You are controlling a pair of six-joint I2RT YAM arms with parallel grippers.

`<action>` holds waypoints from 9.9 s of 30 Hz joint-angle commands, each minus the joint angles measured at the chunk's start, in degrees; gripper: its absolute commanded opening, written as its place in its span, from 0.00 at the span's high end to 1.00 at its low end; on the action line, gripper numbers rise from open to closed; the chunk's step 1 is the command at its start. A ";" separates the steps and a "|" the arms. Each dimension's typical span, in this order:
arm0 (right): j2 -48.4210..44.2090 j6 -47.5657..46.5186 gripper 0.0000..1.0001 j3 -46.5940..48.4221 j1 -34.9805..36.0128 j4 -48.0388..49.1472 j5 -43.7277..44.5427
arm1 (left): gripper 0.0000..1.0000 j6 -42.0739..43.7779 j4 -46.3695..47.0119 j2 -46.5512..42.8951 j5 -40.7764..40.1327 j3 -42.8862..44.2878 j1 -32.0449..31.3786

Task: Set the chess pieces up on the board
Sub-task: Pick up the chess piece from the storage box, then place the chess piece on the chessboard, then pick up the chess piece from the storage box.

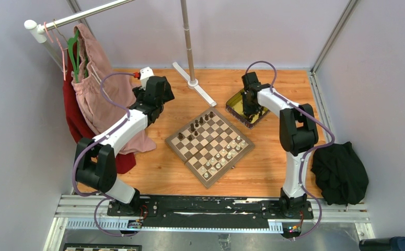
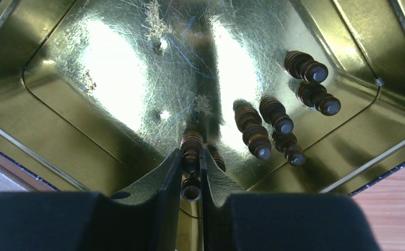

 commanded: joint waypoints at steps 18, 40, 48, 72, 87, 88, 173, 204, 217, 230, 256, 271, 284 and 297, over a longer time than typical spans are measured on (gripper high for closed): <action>-0.16 -0.20 1.00 1.48 -0.92 -2.10 -0.35 | 0.00 -0.73 1.05 -0.45 0.06 0.77 -0.38; -0.91 -0.99 1.00 8.35 -1.28 -3.24 -0.75 | 0.00 -1.25 -0.09 -3.64 0.26 -0.97 -0.47; -5.59 -2.80 1.00 6.67 0.08 -3.32 -1.80 | 0.00 -2.47 -1.37 -7.96 -0.12 -4.93 -0.71; -9.35 -7.31 1.00 5.29 17.49 -7.49 -1.84 | 0.00 -5.52 -3.61 -19.02 -2.98 -14.97 -5.36; -1.86 -7.33 1.00 10.34 28.84 -9.13 -1.01 | 0.00 -5.76 -6.88 -25.40 -4.31 -18.36 -6.27; -1.34 -7.36 1.00 10.70 29.17 -9.18 -1.07 | 0.00 -5.89 -6.86 -25.57 -4.30 -18.60 -6.31; -10.46 -9.08 0.66 11.04 28.21 -10.72 4.84 | 0.00 -2.75 -7.12 -18.36 -6.91 -10.45 -7.59; -8.83 -3.37 0.66 -1.30 3.77 -5.41 3.47 | 0.00 2.23 -4.04 -4.40 -3.08 -1.39 -7.59; -5.02 -2.92 0.66 -1.38 1.18 -4.27 1.25 | 0.00 3.50 -3.87 -2.39 -2.97 0.35 -7.59; -2.39 -2.63 0.65 -0.58 0.03 -3.42 0.03 | 0.00 4.55 -4.00 -2.07 -2.80 0.79 -7.59; -1.81 -3.09 0.83 -0.86 0.02 -3.93 -1.36 | 0.00 4.58 -3.90 -2.37 -2.99 0.06 -7.50; -3.24 -2.77 1.00 0.72 -0.11 -3.78 -1.46 | 0.00 4.64 -4.04 -3.40 -3.32 -0.64 -7.50; -3.87 -2.51 1.00 2.28 -0.34 -3.50 -0.86 | 0.00 4.55 -4.15 -3.78 -3.44 -1.24 -7.50; -3.26 -2.37 1.00 3.20 -0.57 -3.55 -0.81 | 0.00 4.76 -4.13 -4.30 -3.85 -1.69 -7.50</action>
